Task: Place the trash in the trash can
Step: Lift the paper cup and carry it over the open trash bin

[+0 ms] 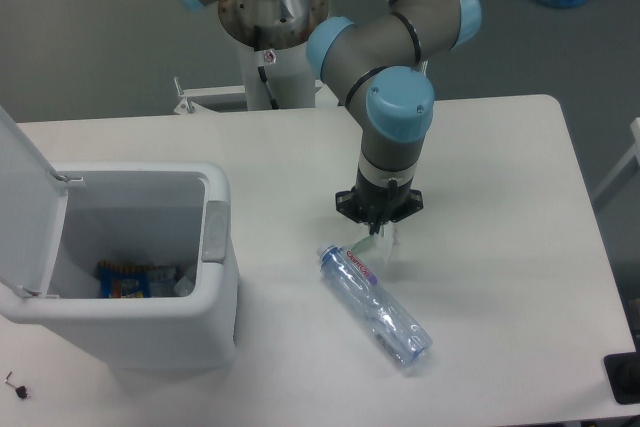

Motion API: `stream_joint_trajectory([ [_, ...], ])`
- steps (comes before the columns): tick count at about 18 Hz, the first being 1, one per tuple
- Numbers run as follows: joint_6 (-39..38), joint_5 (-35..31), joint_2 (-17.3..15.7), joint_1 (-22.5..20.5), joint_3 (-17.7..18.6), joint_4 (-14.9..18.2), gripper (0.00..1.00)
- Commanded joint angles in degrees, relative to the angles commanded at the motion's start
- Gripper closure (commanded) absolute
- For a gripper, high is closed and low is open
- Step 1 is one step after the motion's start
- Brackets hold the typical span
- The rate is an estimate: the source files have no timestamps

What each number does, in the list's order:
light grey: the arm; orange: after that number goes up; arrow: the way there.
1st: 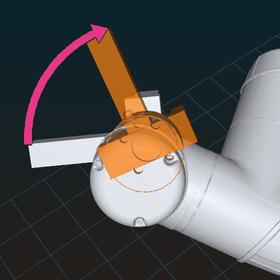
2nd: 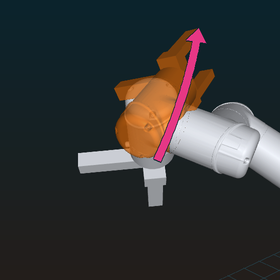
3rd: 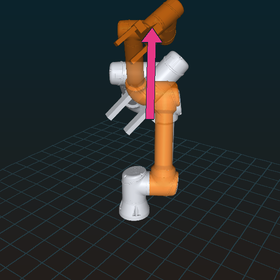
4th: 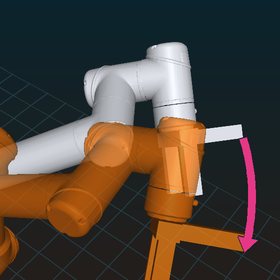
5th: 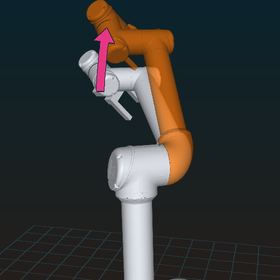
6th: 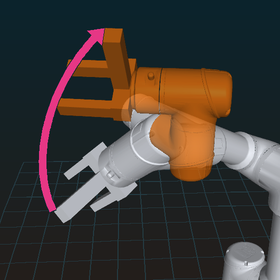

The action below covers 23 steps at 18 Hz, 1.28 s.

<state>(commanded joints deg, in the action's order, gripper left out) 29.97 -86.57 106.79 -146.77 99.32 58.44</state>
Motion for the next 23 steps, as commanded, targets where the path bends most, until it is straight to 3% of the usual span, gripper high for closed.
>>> stream_joint_trajectory([
  [2,-0.09,-0.09,-0.26,-0.26,-1.40,0.27,1.00],
  [4,-1.31,1.48,-3.23,-1.92,-2.20,0.27,1.00],
  [7,-2.02,12.62,-7.81,-6.75,-3.25,0.27,1.00],
  [10,-3.77,19.15,-9.58,-7.91,-5.45,0.18,1.00],
  [13,-12.10,24.06,-9.58,-7.12,-10.27,0.09,1.00],
  [17,-20.81,28.73,-11.24,-5.02,-13.54,-0.08,1.00],
  [23,-25.22,31.99,-18.19,0.08,-12.58,-0.09,1.00],
])
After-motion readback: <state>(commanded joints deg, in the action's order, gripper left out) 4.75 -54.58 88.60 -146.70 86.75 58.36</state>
